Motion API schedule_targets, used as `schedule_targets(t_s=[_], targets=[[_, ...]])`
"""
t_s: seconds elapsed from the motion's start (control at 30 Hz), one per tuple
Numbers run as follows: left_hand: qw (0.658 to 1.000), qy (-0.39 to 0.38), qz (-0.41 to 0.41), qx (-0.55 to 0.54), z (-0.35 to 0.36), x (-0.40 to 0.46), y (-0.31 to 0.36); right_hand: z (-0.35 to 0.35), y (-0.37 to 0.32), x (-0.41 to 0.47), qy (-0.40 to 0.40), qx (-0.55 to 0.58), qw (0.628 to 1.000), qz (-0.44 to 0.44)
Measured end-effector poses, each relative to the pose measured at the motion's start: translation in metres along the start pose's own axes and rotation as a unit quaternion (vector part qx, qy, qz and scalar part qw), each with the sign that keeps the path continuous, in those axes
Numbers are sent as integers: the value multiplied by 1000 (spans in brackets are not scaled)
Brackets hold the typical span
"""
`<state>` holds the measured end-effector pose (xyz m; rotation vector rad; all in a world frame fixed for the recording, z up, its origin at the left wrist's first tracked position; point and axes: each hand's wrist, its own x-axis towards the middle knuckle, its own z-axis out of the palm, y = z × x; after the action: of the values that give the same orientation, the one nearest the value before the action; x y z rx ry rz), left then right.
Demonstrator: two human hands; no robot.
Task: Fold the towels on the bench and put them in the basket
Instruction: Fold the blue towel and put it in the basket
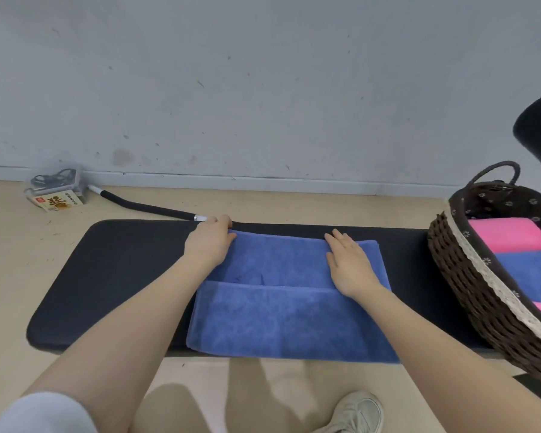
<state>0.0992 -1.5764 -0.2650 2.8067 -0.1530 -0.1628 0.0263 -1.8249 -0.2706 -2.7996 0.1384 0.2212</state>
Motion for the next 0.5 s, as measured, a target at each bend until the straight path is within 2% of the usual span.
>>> schedule_targets(t_s=[0.17,0.23,0.3,0.37,0.43,0.5], targets=[[996,47,-10,-72,-1,-3,-17,3,12,-4,4,5,1000,-7],[996,62,-8,-66,0,-7,-18,0,16,-3,13,1,1000,2],[994,101,25,-25,-2,-15,-11,-2,15,-5,12,8,1000,-9],[985,133,111,-16,-7,-26,2,-7,13,-12,37,30,998,-40],[978,60,201,-9,-12,-42,12,-13,13,-25,75,41,994,-71],[973,-93,210,-3,-12,-57,17,-16,16,-40,59,24,995,-80]])
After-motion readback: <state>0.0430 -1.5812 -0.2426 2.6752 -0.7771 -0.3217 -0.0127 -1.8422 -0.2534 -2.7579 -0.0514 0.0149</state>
